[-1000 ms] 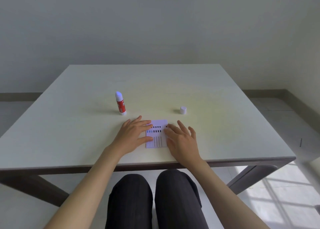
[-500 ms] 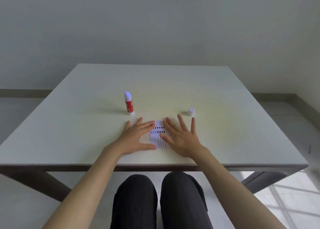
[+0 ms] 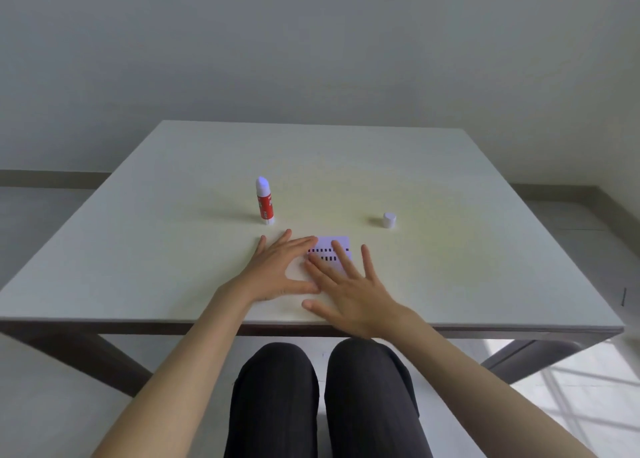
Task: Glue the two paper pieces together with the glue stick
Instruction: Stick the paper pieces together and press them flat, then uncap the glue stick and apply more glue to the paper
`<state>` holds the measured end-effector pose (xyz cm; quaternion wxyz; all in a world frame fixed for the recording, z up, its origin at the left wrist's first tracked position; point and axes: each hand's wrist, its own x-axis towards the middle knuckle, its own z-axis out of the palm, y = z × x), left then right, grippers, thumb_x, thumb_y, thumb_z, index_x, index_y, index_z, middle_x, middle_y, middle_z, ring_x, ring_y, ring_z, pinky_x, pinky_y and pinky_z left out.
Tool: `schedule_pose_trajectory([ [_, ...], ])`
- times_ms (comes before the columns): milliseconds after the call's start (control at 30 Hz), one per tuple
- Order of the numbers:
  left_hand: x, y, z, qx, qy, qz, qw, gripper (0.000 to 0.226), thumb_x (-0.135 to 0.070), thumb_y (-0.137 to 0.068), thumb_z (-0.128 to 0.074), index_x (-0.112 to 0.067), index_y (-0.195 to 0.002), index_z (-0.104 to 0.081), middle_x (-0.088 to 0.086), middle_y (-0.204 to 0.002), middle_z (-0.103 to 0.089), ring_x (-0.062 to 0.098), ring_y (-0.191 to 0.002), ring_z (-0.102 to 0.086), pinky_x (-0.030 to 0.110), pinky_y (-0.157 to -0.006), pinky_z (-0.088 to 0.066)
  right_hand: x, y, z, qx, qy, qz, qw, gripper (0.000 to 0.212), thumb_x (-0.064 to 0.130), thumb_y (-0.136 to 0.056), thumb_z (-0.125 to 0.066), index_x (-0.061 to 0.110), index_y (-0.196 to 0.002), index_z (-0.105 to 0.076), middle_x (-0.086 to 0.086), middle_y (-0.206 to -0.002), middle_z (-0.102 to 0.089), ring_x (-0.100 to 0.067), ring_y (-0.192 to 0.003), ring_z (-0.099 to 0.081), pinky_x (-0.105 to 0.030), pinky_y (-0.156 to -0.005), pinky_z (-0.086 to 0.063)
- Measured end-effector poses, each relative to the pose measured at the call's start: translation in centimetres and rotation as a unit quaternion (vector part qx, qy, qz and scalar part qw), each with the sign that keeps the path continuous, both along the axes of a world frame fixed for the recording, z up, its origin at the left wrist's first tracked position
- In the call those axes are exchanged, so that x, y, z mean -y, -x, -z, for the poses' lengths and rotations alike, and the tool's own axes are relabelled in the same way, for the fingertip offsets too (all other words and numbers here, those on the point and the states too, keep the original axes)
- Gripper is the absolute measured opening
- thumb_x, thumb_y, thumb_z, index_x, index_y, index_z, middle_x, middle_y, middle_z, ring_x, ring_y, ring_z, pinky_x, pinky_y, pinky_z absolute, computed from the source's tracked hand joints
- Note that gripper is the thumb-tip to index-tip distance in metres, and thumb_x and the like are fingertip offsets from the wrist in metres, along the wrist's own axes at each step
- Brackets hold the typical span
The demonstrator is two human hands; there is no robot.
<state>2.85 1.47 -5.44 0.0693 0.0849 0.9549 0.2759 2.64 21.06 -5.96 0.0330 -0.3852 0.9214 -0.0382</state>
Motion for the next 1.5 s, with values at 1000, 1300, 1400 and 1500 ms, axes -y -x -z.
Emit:
schedule_pose_trajectory([
  [1000,0.0,-0.7,-0.7,-0.033,-0.069,-0.016,0.997,0.08,-0.047,-0.076,-0.069,-0.034,-0.144,-0.028,-0.015,-0.152,-0.029,0.007,-0.144,-0.015,0.038,-0.119,-0.003,-2.6,1.8,0.1,-0.007,0.0,0.087,0.996,0.077,0.069,-0.086,-0.009,0.029,-0.148,0.012,0.012,-0.159,0.013,-0.02,-0.146,0.017,-0.054,-0.113,0.015],
  [1300,2.6,1.7,-4.1,-0.309,-0.257,-0.405,0.821,0.047,-0.026,-0.078,-0.072,-0.013,-0.12,-0.055,0.005,-0.114,-0.057,0.015,-0.096,-0.055,0.035,-0.085,-0.047,-4.0,1.5,-1.6,0.107,0.49,0.232,0.833,0.054,0.034,-0.098,-0.038,0.025,-0.148,-0.023,0.004,-0.159,-0.017,-0.009,-0.146,-0.013,-0.03,-0.117,-0.02],
  [1400,2.1,3.2,-3.1,-0.178,-0.244,-0.396,0.867,0.062,-0.03,-0.078,-0.071,-0.007,-0.131,-0.049,0.006,-0.135,-0.054,0.017,-0.122,-0.051,0.034,-0.099,-0.039,-4.6,1.3,-1.8,0.115,0.56,0.275,0.773,0.037,0.025,-0.098,-0.042,0.022,-0.135,-0.044,0.003,-0.142,-0.043,-0.013,-0.13,-0.043,-0.026,-0.099,-0.038],
  [1500,1.4,3.9,-2.4,-0.182,-0.242,-0.386,0.871,0.031,-0.027,-0.078,-0.069,-0.009,-0.102,-0.064,0.004,-0.108,-0.07,0.014,-0.102,-0.059,0.029,-0.082,-0.043,-4.5,1.2,-1.8,0.107,0.568,0.272,0.769,0.034,0.021,-0.097,-0.045,0.02,-0.131,-0.048,0.003,-0.132,-0.047,-0.012,-0.122,-0.048,-0.028,-0.098,-0.041],
])
